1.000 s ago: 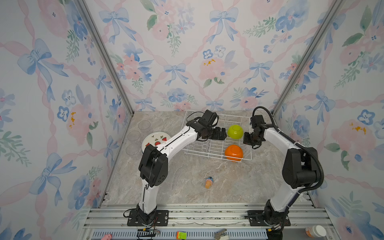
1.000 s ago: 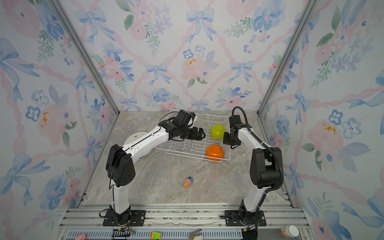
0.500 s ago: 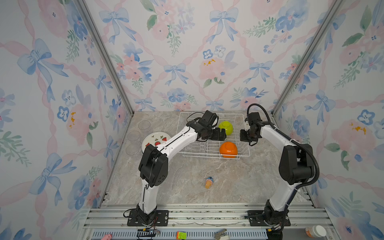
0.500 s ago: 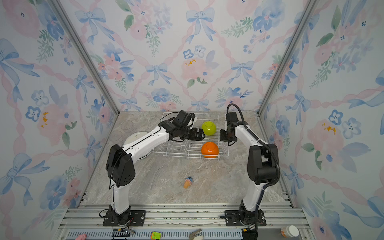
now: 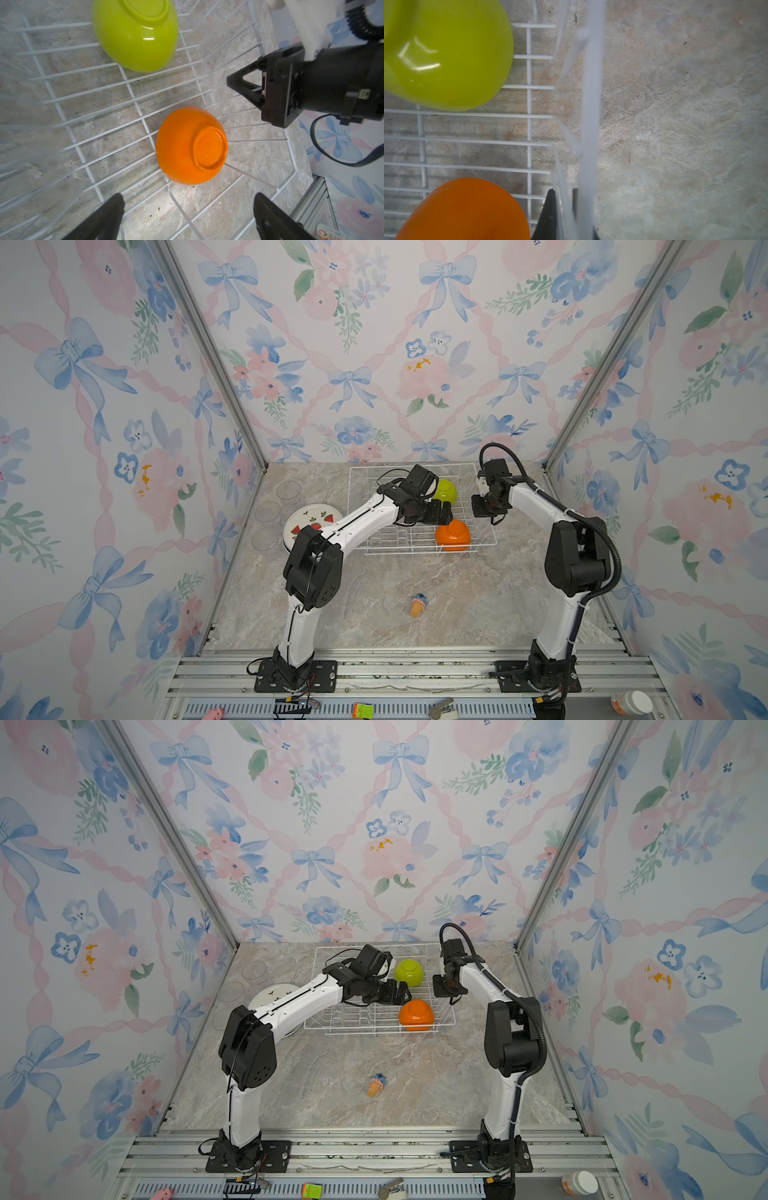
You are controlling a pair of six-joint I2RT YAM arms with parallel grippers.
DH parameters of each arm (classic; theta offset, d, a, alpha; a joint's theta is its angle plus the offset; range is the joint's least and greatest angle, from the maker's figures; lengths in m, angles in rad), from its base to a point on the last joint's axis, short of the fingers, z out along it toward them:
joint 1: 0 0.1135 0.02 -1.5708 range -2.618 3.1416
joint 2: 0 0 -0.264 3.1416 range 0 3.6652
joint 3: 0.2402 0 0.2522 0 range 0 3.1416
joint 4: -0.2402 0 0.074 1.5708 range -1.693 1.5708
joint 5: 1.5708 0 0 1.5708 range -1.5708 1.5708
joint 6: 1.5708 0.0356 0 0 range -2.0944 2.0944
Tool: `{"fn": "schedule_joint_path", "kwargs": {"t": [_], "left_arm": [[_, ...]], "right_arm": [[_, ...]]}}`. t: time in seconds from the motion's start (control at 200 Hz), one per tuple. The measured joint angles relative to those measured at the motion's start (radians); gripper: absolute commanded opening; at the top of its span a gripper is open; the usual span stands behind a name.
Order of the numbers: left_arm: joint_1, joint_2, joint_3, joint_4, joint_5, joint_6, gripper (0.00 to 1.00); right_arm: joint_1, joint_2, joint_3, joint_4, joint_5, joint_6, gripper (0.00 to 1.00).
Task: Unload the mixed dishes from the dish rack
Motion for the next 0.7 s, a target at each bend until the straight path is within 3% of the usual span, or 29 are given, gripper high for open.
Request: {"fn": "schedule_joint_path", "kwargs": {"t": [0.14, 0.225, 0.31, 0.435, 0.565, 0.7], "left_arm": [[0.0, 0.003, 0.0, 0.001, 0.001, -0.006, 0.98], [0.0, 0.013, 0.0, 0.006, 0.008, -0.016, 0.98], [0.0, 0.03, 0.0, 0.01, 0.015, -0.026, 0.98], [-0.002, 0.048, 0.0, 0.018, 0.016, -0.047, 0.98], [-0.002, 0.048, -0.016, 0.064, 0.021, -0.083, 0.98], [-0.002, 0.048, -0.093, 0.149, 0.051, -0.141, 0.98]], "right_arm": [[0.0, 0.0, -0.001, 0.004, 0.0, 0.0, 0.04], [0.0, -0.003, -0.006, 0.007, 0.001, -0.006, 0.33], [0.003, -0.005, -0.026, 0.012, 0.082, -0.059, 0.64], [-0.008, -0.031, -0.051, 0.019, 0.131, -0.069, 0.88], [-0.014, -0.115, -0.085, 0.035, 0.148, -0.041, 1.0], [-0.014, -0.255, -0.142, 0.061, 0.132, 0.0, 0.97]]}}
